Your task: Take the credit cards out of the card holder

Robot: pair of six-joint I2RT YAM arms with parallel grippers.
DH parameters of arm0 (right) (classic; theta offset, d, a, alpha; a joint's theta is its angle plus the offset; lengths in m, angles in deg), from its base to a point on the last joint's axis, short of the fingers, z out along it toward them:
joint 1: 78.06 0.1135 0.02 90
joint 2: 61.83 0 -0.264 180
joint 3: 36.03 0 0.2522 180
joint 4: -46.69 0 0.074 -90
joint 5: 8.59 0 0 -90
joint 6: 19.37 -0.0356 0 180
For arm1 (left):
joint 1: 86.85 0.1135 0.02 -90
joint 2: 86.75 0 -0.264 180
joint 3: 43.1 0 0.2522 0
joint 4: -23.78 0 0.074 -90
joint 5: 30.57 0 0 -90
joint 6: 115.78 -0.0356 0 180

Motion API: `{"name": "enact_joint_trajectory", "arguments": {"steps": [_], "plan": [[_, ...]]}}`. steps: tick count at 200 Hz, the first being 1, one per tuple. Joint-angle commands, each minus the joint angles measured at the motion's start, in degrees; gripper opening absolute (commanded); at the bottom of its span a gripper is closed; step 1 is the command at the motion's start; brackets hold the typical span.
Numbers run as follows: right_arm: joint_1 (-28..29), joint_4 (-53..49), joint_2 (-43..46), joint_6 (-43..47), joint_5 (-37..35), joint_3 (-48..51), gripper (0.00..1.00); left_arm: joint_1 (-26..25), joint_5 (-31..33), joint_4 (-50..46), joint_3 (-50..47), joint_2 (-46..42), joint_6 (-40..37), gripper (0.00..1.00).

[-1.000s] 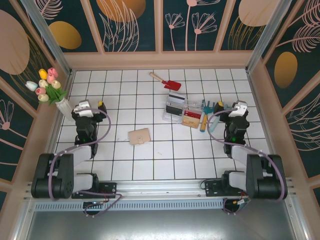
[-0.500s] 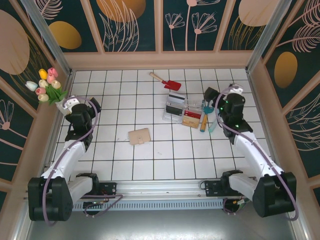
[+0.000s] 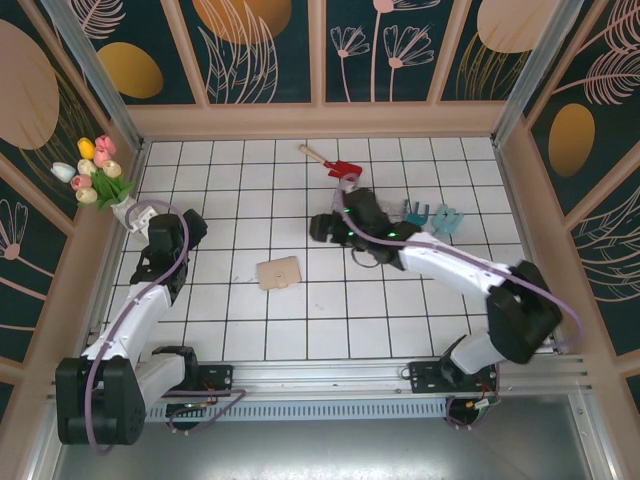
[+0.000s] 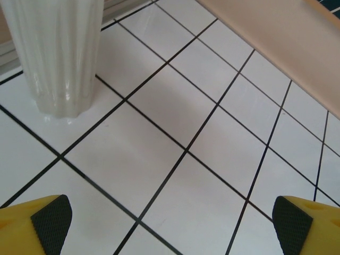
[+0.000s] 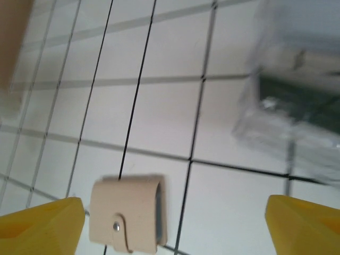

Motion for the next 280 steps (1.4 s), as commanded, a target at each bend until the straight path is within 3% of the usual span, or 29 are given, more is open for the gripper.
{"name": "enact_joint_trajectory", "arguments": {"steps": [1,33,61,94,132,187,226,248,280], "plan": [[5.5,-5.1,-7.1,-1.3,-0.5,-5.0,0.82,0.4,0.0,-2.4,-1.7,-1.2,2.9,0.99],[10.5,-9.8,-17.4,-2.3,-3.4,-12.2,0.74,0.4,0.0,-4.5,-2.1,-1.7,2.6,0.99],[13.4,-14.1,-24.5,-1.9,-5.5,-17.7,0.73,0.4,-0.8,-5.3,-2.2,-1.7,1.4,0.99],[15.7,-19.1,-30.4,0.2,-6.9,-23.8,0.81,0.4,-2.1,-6.3,-1.9,-1.6,0.7,0.99],[15.8,-23.3,-33.2,0.7,-9.0,-25.9,0.83,0.4,-5.3,-5.8,-2.1,-1.1,-0.5,0.99],[13.6,-23.3,-27.1,10.1,-11.2,-16.1,0.83,0.4,-13.1,-5.1,-1.2,0.4,-3.5,0.99],[9.2,-17.2,-17.4,15.6,-5.4,-7.7,0.82,0.2,-26.3,-2.2,-0.3,5.1,-5.6,0.98],[8.4,-11.2,-11.8,10.6,0.1,-5.0,0.82,-0.8,-32.2,-1.3,1.1,9.0,-5.9,0.98],[6.9,-3.9,-8.3,-6.4,3.2,0.0,0.75,-5.8,-33.4,-1.8,3.7,12.8,-6.4,0.95]]}}
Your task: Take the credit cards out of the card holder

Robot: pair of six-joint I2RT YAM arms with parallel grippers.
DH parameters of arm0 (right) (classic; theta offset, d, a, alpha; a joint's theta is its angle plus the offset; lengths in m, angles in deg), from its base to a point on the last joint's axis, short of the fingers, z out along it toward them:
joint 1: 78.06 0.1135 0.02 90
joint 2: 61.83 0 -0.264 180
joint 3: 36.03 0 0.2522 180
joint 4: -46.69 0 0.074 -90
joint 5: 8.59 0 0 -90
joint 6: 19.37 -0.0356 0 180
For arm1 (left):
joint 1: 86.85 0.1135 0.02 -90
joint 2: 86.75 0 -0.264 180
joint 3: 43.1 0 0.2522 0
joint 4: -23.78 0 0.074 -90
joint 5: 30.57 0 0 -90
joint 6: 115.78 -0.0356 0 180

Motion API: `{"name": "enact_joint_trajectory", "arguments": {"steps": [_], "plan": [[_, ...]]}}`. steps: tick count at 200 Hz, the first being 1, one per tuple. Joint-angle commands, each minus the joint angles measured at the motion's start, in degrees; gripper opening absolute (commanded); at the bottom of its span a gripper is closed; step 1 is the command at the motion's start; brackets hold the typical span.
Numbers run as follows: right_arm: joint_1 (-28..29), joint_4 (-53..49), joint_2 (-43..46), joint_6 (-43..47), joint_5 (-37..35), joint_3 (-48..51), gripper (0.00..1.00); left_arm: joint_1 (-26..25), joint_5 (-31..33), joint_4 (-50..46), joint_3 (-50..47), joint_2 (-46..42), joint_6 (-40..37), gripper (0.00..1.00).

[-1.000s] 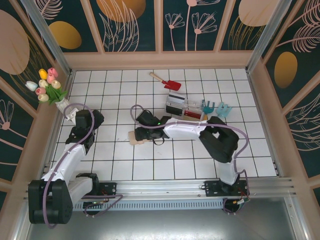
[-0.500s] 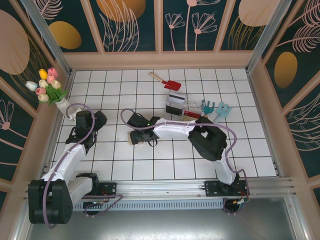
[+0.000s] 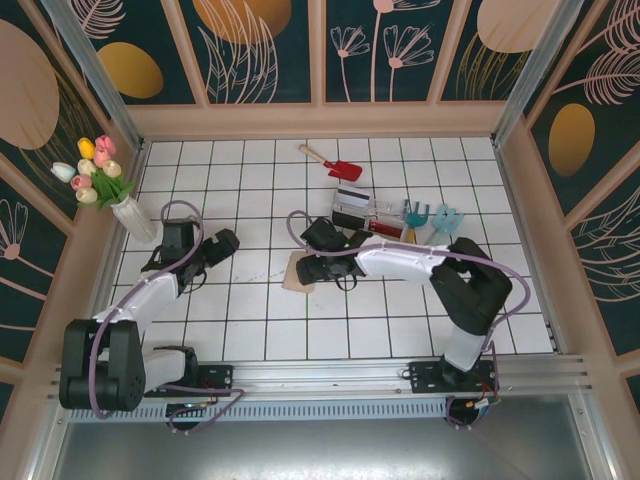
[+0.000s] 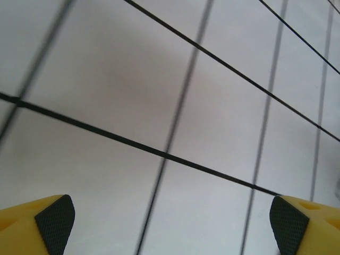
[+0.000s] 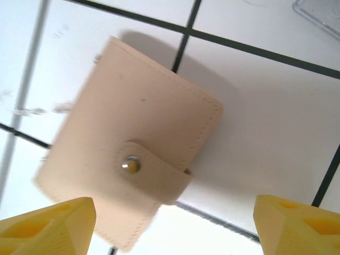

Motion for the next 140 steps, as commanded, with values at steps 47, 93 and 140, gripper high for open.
{"name": "enact_joint_trajectory", "arguments": {"steps": [47,93,140], "plan": [[-3.3,10.9,1.6,-23.6,4.4,5.4,0.53,-10.1,-11.6,5.6,4.5,8.9,6.0,0.75],[-5.6,13.1,-4.3,-23.4,7.5,3.4,0.39,-14.6,-13.2,8.0,3.7,11.8,11.3,0.67],[-5.6,16.0,-6.1,-23.4,8.7,3.6,0.34,-16.7,-17.4,6.4,3.9,14.9,10.0,0.62]]}}
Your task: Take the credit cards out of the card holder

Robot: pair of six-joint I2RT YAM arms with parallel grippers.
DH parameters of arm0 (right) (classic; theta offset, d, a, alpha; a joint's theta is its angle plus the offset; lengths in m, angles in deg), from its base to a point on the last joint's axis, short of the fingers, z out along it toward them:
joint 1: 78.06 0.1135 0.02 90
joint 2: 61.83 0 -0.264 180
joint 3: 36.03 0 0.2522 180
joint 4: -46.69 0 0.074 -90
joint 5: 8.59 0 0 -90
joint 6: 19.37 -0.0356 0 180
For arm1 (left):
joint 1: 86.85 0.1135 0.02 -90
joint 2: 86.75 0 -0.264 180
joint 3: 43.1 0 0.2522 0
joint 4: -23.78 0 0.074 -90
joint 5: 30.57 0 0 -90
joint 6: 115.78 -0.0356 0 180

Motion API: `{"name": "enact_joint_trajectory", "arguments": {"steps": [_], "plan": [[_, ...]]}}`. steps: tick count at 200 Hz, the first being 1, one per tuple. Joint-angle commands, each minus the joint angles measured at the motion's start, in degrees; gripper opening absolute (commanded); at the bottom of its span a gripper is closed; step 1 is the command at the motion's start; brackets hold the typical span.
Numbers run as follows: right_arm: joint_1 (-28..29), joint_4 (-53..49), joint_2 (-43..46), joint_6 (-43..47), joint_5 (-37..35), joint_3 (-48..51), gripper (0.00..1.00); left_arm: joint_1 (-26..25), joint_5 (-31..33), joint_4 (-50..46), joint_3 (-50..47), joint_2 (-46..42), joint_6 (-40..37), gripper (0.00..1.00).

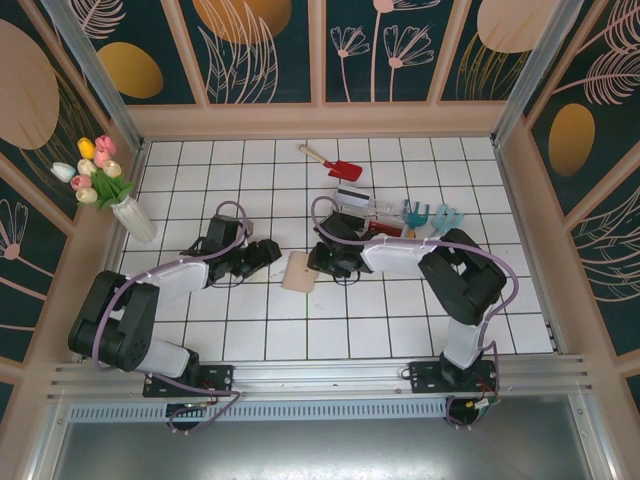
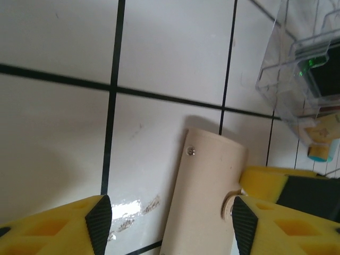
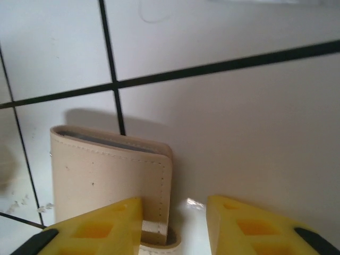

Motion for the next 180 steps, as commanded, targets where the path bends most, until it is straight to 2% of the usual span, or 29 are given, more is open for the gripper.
{"name": "enact_joint_trajectory", "arguments": {"steps": [1,43,85,120,149,180], "plan": [[0.3,3.2,-1.1,-0.9,2.3,-0.4,0.34,-1.2,-3.7,0.0,0.3,1.5,0.2,0.62],[0.2,6.2,-3.4,1.2,5.8,-2.2,0.31,-2.0,-6.5,0.5,-1.3,2.3,0.1,0.55],[0.1,5.5,-2.9,2.6,5.5,-3.1,0.3,-2.1,-8.4,3.6,-4.0,2.4,2.1,0.49],[0.1,2.8,0.3,4.1,3.9,-2.7,0.34,-2.2,-11.3,5.9,-4.3,3.8,2.6,0.48],[0.2,1.7,2.6,5.9,7.1,-0.8,0.4,-2.2,-12.2,6.3,-3.9,4.9,2.2,0.45],[0.4,2.1,3.4,6.0,9.4,0.8,0.38,-2.2,-13.4,8.2,-4.3,6.2,3.0,0.41]]}}
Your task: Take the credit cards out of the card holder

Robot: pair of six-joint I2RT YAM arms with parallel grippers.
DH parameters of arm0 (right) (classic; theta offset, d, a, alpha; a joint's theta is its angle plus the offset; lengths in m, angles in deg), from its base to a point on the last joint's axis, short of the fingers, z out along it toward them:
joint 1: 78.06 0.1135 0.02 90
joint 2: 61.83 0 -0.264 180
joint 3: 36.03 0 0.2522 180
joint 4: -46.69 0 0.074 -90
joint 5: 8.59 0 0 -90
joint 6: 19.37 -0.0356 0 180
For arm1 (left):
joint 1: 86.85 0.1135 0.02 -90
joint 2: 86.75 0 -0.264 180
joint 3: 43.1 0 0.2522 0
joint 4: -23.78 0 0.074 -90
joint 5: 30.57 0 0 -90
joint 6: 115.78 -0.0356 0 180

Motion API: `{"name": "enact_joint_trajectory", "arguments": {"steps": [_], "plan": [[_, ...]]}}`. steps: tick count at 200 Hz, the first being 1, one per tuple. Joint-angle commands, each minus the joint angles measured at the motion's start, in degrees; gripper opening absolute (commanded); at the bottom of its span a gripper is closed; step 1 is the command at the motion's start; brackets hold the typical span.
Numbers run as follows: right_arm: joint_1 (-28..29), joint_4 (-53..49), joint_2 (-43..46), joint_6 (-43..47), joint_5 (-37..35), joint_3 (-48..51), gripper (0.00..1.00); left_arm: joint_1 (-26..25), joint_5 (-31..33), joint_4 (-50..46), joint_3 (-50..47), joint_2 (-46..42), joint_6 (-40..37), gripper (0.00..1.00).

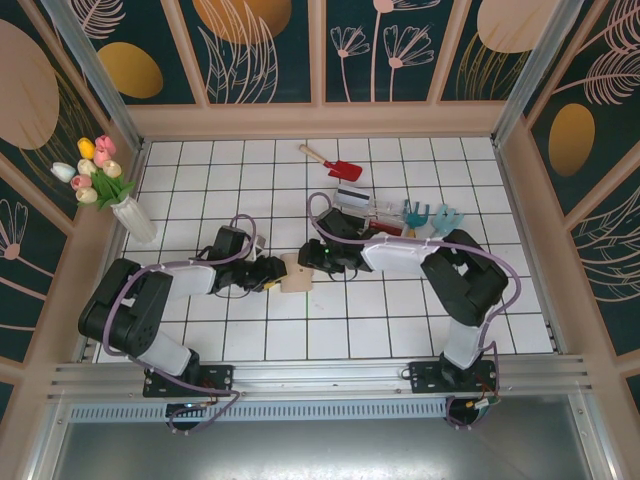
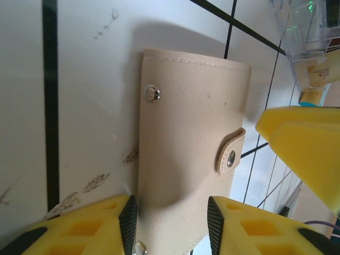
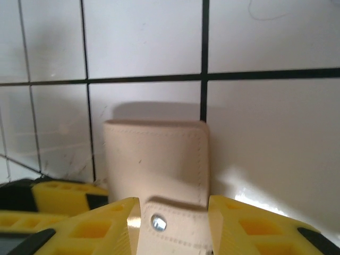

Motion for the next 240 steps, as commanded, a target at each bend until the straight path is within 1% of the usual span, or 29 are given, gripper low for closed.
{"name": "enact_joint_trajectory", "arguments": {"steps": [1,29,80,138,143,164,189,207,240], "plan": [[0.4,-1.1,1.7,1.5,2.8,1.2,0.37,-0.4,-2.3,2.8,-0.5,1.4,0.8,0.41],[0.7,-0.9,-0.5,1.7,4.2,0.4,0.33,-0.4,-2.9,3.7,-0.1,2.5,1.1,0.4],[0.7,-2.1,-4.2,1.6,4.5,-0.6,0.33,-0.4,-4.2,4.8,-0.4,4.7,0.8,0.41],[0.4,1.8,-5.1,0.2,7.4,1.6,0.33,-0.4,-7.9,11.0,-0.2,5.6,3.3,0.4],[0.4,1.9,-5.0,0.1,7.5,1.7,0.33,-0.4,-7.9,11.1,-0.1,5.4,3.3,0.39],[0.1,2.0,-4.4,0.4,7.3,1.9,0.33,-0.4,-7.3,11.3,-0.1,4.5,3.1,0.28],[-0.1,0.0,-2.8,2.2,4.5,0.7,0.33,-0.4,-6.6,11.4,-0.2,3.5,2.9,0.15],[-0.1,-2.9,-2.7,4.9,4.2,-1.5,0.37,-0.4,-6.4,11.4,-0.4,2.8,2.6,0.11],[0.3,-4.0,-3.9,6.4,4.9,-2.8,0.44,-0.4,-6.5,11.4,-0.3,2.4,2.4,0.09]]}}
